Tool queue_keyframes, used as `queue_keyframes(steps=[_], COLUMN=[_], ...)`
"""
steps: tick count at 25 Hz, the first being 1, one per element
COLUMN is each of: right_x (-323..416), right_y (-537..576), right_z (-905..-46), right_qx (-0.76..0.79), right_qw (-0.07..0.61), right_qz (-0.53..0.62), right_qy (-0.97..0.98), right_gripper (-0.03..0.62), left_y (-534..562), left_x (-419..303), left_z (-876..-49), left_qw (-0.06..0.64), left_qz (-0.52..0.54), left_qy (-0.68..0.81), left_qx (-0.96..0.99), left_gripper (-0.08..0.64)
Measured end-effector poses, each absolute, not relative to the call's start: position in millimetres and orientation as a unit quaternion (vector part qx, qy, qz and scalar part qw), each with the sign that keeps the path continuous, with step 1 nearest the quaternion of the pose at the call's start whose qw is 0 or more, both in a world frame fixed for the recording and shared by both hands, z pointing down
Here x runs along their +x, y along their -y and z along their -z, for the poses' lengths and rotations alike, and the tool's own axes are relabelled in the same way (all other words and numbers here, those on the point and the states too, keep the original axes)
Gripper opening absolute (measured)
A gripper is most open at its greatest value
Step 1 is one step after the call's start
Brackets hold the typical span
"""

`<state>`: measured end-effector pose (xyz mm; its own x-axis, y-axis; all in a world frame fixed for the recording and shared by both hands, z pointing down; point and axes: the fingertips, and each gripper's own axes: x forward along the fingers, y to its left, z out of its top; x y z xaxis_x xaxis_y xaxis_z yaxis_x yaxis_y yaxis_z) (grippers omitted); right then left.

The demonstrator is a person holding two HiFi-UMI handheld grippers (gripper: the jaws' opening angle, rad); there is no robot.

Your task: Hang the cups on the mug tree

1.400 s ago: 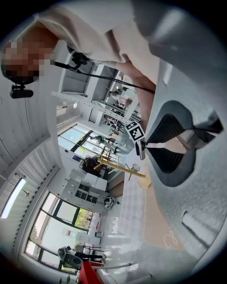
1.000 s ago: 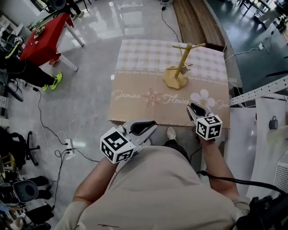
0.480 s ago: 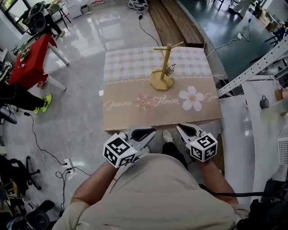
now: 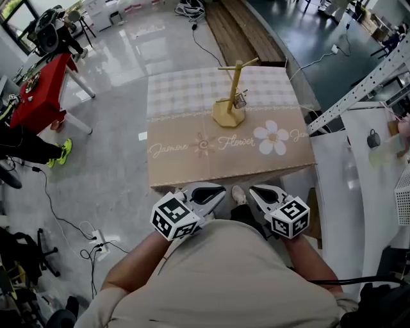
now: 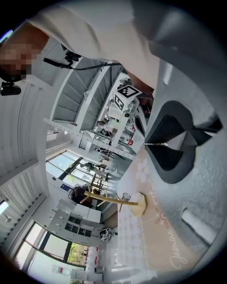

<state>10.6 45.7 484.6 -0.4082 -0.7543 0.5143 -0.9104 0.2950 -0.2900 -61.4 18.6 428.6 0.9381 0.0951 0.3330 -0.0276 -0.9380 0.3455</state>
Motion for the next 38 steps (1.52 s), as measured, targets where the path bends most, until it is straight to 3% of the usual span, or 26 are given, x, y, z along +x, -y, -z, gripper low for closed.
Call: queue_keyframes(steps=[38], right_x=[4.8], right_y=[-22.2], right_z=[-478.6], right_qx=[0.511], right_qw=[0.166], right_qz=[-0.236], right_qy=[0.81], right_gripper=[0.014], left_y=[-10.3], left_x=[-80.1], left_z=[-434.1], left_qw=[0.189], left_qz=[-0.169], left_qy=[0.016], left_qx=[0.967], left_gripper=[0.018])
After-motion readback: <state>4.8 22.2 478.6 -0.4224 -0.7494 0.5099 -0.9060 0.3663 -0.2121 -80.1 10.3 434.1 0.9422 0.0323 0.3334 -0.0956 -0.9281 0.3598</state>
